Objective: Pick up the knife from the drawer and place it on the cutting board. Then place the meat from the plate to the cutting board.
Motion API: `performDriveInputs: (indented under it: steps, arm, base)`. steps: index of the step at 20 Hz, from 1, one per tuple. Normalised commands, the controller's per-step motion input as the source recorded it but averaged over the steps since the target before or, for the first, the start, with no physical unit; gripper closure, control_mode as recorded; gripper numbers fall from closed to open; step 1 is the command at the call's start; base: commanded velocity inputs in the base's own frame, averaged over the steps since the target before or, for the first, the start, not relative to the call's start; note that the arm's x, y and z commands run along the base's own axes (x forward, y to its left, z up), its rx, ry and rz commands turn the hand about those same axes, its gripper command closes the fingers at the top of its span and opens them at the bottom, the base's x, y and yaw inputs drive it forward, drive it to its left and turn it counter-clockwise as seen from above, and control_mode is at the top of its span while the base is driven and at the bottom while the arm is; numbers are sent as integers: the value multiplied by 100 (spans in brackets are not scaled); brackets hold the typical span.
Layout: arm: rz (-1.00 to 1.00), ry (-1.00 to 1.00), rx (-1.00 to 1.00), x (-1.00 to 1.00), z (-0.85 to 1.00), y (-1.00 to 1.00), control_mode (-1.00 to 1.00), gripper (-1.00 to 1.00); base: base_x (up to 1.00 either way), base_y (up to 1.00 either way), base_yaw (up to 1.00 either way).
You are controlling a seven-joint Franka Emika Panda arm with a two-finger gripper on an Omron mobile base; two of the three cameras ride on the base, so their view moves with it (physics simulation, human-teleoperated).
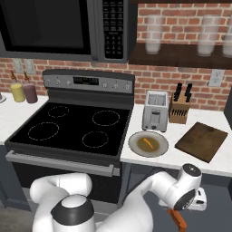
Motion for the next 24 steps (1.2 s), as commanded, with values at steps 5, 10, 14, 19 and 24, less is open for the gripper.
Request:
performDriveInputs:
  steps: [5,10,14,19,24]
  arm:
    - [1,0,0,13,-38,0,-100,-100]
    - [0,0,0,14,-37,0,-100,-100]
    - [0,0,0,14,-20,-3,-100,-100]
    - [0,-2,0,7,-1,-19,-100,-100]
    - [0,-1,0,0,-5,-29,-100,-100]
  base:
    - [0,0,0]
    - [0,0,0]
    - [0,0,0]
    - [0,0,0]
    - [0,0,0]
